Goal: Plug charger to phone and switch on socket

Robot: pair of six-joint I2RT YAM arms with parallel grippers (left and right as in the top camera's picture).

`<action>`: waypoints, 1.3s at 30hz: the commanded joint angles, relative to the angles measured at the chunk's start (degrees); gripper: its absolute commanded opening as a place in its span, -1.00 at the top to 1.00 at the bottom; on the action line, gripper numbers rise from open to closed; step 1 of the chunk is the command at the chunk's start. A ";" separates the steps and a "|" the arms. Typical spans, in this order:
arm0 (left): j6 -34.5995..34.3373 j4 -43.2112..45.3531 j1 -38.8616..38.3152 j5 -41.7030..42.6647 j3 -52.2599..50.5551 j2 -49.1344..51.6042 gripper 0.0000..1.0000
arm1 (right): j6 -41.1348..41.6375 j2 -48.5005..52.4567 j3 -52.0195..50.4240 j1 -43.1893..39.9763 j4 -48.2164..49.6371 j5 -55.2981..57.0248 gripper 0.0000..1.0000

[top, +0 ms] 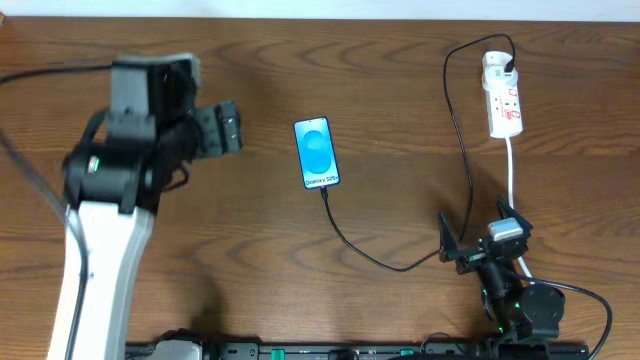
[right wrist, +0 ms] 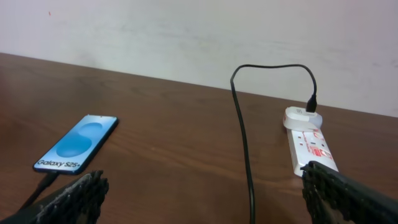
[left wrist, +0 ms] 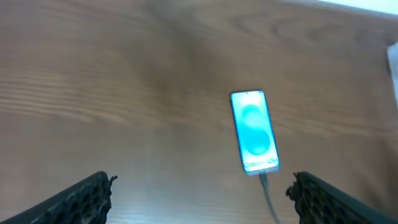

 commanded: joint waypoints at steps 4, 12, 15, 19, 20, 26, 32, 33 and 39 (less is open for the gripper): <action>12.70 17.53 0.26 -2.16 -20.33 -16.37 -0.87 | 0.70 -0.24 -0.07 0.33 -0.35 0.04 -0.99; 23.41 37.77 0.26 4.11 -49.70 -38.40 -0.87 | 0.70 -0.24 -0.07 0.33 -0.35 0.04 -0.99; 23.43 43.50 0.26 3.85 -58.40 -45.33 -0.86 | 0.72 -0.24 -0.07 0.33 -0.35 0.04 -0.99; 23.41 48.46 0.94 3.89 -67.60 -53.79 -0.86 | 0.70 -0.24 -0.07 0.33 -0.35 0.04 -0.98; 23.41 48.81 1.14 3.87 -69.66 -55.89 -0.86 | 0.70 -0.24 -0.07 0.33 -0.35 0.04 -0.99; 23.41 48.81 1.38 3.82 -77.46 -64.26 -0.86 | 0.70 -0.24 -0.07 0.33 -0.35 0.04 -0.98; 23.26 46.97 1.38 2.71 -81.07 -67.43 -0.86 | 0.70 -0.24 -0.07 0.33 -0.33 0.04 -0.99; 23.23 47.17 1.38 2.71 -81.07 -67.60 -0.86 | 0.70 -0.24 -0.07 0.33 -0.35 0.04 -0.98; 23.39 47.08 1.38 2.34 -81.07 -70.27 -0.87 | 0.70 -0.24 -0.07 0.33 -0.33 0.04 -0.99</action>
